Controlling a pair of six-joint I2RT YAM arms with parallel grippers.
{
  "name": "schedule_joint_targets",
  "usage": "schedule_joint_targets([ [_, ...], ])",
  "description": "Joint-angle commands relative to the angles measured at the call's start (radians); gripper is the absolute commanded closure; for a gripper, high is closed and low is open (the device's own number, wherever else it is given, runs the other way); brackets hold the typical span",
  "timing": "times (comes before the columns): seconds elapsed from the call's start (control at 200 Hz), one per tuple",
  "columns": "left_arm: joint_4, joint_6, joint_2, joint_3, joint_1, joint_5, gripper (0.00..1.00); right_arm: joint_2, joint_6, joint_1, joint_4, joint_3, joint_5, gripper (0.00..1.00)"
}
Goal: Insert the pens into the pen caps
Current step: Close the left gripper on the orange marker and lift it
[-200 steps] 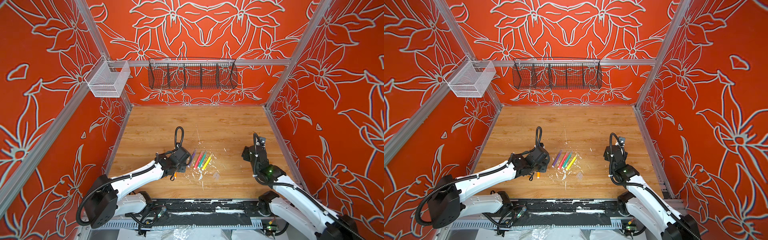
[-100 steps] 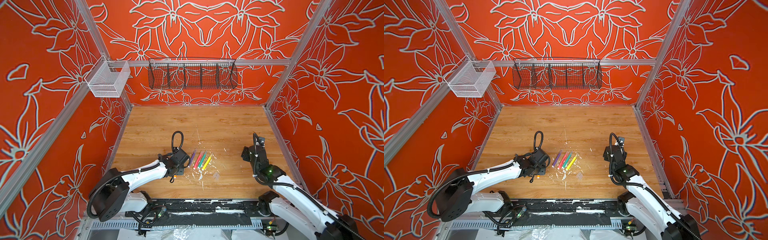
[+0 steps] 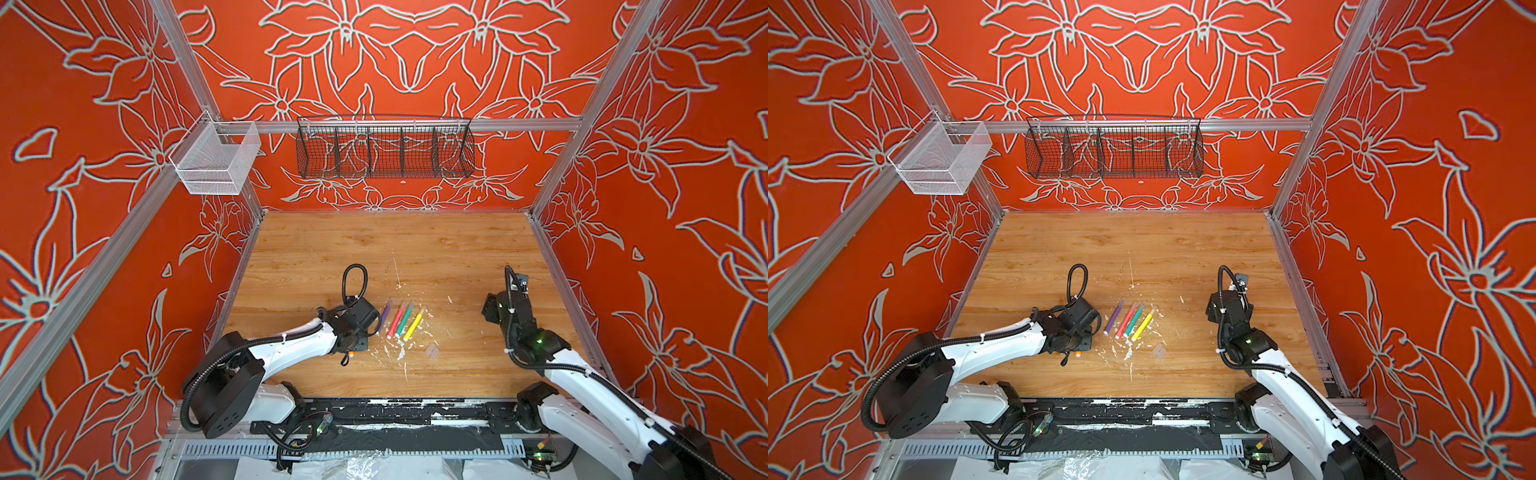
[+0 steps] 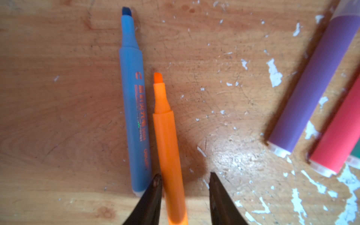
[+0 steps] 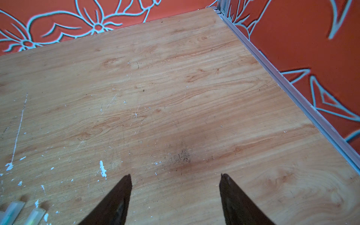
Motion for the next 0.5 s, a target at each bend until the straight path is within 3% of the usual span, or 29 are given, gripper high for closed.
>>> schedule_joint_targets([
  [0.0,-0.034,-0.037,0.017,0.003,0.006,0.006,0.62,0.006,-0.004,-0.003,0.002,0.001,-0.003,0.27],
  [0.495,-0.101,-0.068,0.051,0.010,0.006,-0.020,0.74,0.008,-0.004,-0.003,0.003,0.002,-0.005,0.27],
])
